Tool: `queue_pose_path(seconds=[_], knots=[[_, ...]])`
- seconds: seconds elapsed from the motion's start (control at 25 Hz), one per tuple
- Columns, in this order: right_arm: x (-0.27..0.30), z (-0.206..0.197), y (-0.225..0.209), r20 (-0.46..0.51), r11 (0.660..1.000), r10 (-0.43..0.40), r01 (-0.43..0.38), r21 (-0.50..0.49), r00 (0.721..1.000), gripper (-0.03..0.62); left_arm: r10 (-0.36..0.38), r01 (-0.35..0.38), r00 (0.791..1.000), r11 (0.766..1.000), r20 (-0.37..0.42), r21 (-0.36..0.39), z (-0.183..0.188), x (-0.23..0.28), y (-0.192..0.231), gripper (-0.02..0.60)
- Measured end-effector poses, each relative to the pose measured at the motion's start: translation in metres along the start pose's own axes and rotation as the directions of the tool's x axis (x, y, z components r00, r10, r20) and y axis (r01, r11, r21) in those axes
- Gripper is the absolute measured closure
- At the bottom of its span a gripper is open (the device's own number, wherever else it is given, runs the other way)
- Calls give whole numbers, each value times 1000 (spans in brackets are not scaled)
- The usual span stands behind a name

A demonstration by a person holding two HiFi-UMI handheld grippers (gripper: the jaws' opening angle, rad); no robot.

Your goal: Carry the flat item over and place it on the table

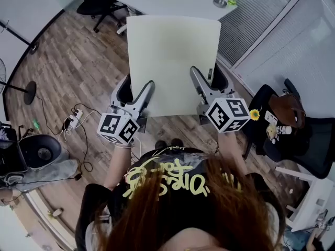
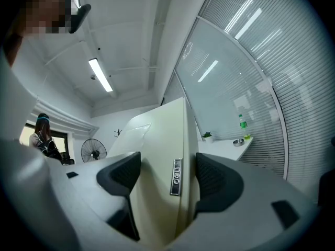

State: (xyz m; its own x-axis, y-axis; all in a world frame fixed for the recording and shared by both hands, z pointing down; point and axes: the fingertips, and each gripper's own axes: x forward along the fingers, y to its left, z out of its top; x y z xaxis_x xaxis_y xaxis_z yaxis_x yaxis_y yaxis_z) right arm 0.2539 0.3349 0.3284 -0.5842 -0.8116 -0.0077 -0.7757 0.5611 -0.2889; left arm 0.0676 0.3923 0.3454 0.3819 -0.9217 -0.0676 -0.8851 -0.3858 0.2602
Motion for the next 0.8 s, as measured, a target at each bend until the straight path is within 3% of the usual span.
queue_pose_path(seconds=[0.44,0.8], knots=[[-3,-1,-30,-24,998,53,-53,14,998,272,44,-44,999,999,2,4,-15,16,-20,252],[8,-6,-31,-28,996,86,-86,29,996,272,73,-73,997,997,-4,30,-13,17,-14,252]])
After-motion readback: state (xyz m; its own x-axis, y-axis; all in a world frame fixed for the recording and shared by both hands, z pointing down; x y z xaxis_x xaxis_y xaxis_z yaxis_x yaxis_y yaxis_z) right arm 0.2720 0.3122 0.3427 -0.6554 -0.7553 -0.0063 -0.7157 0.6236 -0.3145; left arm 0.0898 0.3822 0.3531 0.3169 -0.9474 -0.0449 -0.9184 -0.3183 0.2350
